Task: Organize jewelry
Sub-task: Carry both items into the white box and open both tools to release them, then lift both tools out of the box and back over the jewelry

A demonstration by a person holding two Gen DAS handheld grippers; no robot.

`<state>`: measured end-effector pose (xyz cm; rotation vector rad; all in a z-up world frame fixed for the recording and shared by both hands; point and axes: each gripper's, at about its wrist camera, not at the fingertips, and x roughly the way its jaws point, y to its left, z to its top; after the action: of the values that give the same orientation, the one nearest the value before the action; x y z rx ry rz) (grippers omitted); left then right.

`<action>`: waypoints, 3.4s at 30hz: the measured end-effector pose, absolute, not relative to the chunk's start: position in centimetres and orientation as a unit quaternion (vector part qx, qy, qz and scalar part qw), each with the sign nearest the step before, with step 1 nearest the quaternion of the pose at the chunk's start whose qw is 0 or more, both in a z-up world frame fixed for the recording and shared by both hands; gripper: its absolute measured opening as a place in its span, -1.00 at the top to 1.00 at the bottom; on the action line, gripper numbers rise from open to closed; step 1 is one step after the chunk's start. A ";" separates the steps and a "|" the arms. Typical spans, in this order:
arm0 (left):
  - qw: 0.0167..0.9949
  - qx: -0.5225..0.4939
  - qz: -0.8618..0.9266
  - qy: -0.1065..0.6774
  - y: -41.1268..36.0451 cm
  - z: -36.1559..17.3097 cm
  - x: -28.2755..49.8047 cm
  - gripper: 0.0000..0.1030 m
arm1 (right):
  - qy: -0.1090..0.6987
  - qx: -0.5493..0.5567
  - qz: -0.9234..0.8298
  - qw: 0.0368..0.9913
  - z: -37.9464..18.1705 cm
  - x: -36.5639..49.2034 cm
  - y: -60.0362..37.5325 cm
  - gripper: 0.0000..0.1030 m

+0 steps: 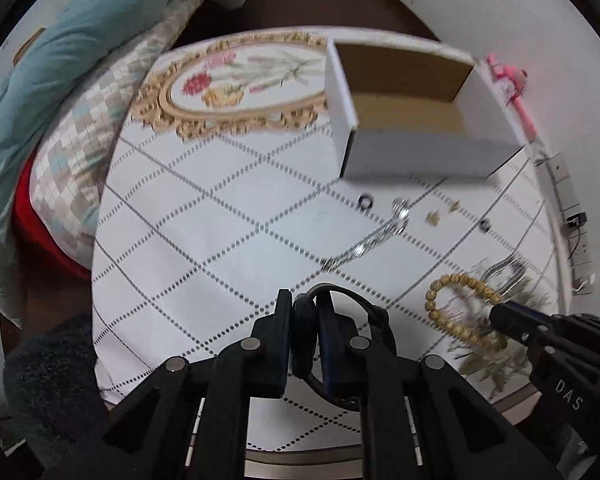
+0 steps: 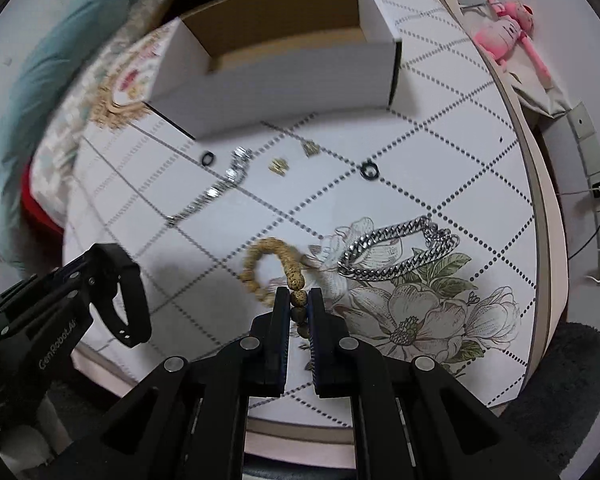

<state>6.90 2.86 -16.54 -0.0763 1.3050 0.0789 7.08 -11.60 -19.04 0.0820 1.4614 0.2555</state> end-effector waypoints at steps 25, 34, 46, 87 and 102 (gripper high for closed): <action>0.802 -0.075 0.003 0.592 2.6 -13.0 25.0 0.79 | 0.609 0.057 0.152 0.777 -11.5 25.7 -13.0 0.82; 0.817 -0.068 0.016 0.573 2.9 -12.9 26.4 -0.49 | 0.644 0.058 0.135 0.751 -15.7 29.0 -14.3 0.17; 0.843 -0.031 0.063 0.534 3.9 -14.5 23.8 -0.99 | 0.583 -0.084 0.029 0.808 -16.2 26.3 -15.0 -0.90; 0.898 -0.042 0.054 0.436 3.2 -4.4 12.9 -1.00 | 0.451 -0.055 0.013 0.891 -2.9 14.5 -16.1 -1.00; 0.828 -0.021 0.103 0.551 5.8 -16.6 10.0 -0.99 | 0.618 0.046 -0.023 0.785 -17.8 12.7 -21.8 -0.81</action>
<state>9.97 5.80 -16.60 -0.0450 1.1702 0.2185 12.75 -21.78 -17.77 0.1003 1.3324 -0.0495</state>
